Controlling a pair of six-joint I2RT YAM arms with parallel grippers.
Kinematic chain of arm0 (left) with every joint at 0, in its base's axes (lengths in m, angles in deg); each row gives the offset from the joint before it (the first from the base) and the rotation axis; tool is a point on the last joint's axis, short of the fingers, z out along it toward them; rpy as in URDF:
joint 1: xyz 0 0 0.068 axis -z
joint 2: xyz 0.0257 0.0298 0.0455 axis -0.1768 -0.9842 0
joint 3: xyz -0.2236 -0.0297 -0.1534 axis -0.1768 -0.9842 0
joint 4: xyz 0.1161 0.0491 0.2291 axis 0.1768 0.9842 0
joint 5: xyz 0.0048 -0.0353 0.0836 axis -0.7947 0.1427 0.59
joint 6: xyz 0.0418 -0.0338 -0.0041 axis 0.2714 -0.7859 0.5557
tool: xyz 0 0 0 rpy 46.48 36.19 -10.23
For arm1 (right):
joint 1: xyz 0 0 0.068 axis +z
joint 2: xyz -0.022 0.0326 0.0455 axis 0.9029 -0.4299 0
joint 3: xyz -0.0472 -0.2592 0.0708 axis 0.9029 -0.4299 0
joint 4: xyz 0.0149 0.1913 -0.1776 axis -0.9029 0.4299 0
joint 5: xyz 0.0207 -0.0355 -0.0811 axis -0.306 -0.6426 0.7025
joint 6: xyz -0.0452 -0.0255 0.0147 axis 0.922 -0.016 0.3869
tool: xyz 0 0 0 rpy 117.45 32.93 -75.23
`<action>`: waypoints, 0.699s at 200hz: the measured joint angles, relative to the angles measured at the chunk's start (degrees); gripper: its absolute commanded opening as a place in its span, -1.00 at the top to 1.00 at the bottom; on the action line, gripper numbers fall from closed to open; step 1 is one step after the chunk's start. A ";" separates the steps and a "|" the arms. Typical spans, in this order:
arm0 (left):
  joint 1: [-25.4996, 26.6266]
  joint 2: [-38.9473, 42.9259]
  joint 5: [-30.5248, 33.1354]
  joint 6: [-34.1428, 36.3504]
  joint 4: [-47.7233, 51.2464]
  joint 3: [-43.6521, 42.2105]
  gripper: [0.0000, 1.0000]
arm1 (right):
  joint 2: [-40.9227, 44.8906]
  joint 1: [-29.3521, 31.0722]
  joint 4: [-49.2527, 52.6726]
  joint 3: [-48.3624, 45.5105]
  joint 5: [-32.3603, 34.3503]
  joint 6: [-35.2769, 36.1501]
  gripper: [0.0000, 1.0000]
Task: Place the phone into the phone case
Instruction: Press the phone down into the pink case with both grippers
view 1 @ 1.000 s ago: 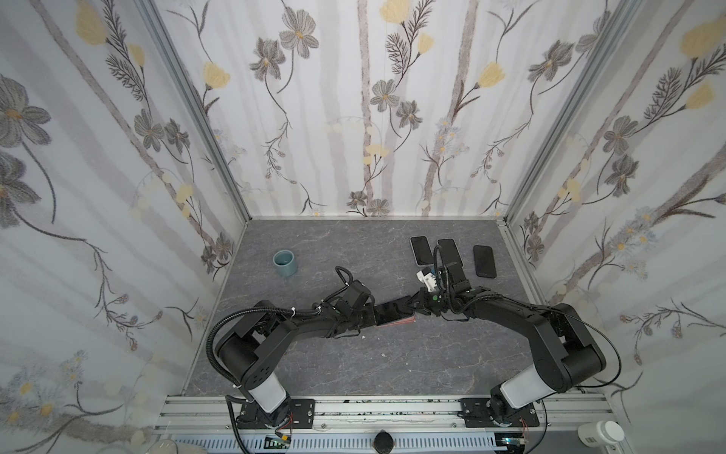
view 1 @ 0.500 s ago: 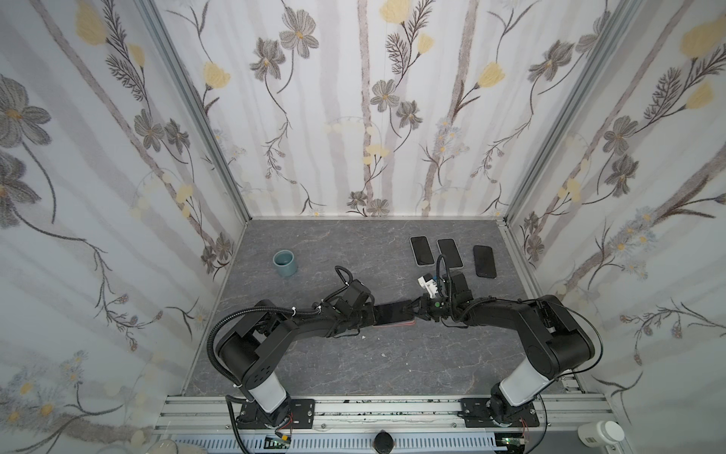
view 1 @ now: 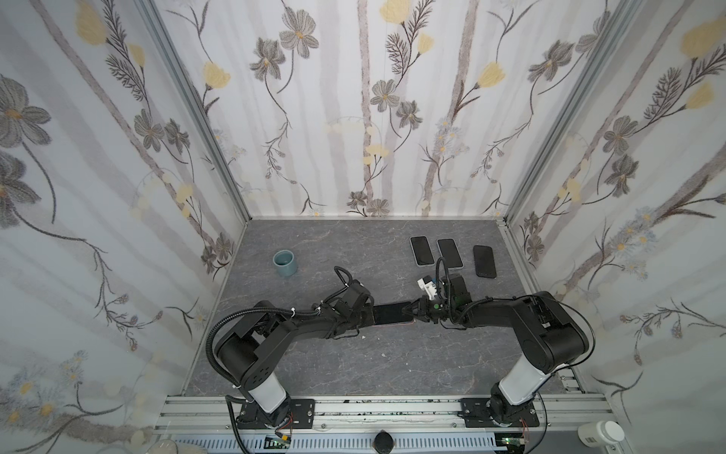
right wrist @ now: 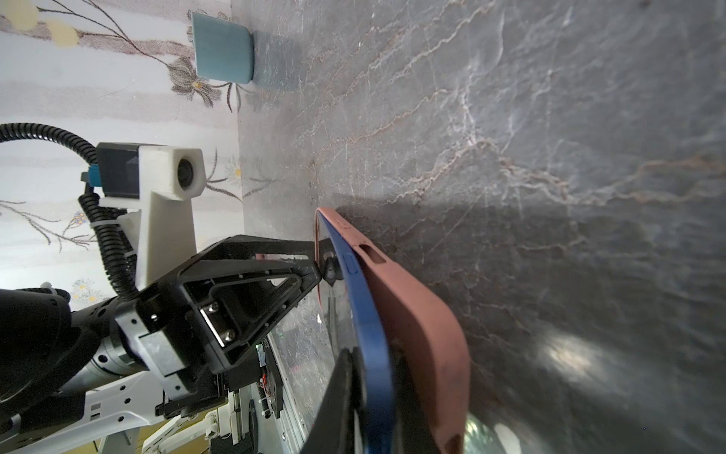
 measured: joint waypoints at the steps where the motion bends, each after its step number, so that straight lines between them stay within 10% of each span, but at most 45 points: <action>1: 0.00 0.00 0.02 0.04 0.00 -0.02 0.35 | 0.04 0.04 0.17 0.02 0.13 0.02 0.60; 140: 0.20 1.46 0.68 1.29 1.68 -0.66 0.37 | 6.95 5.09 33.00 13.35 22.12 6.27 0.09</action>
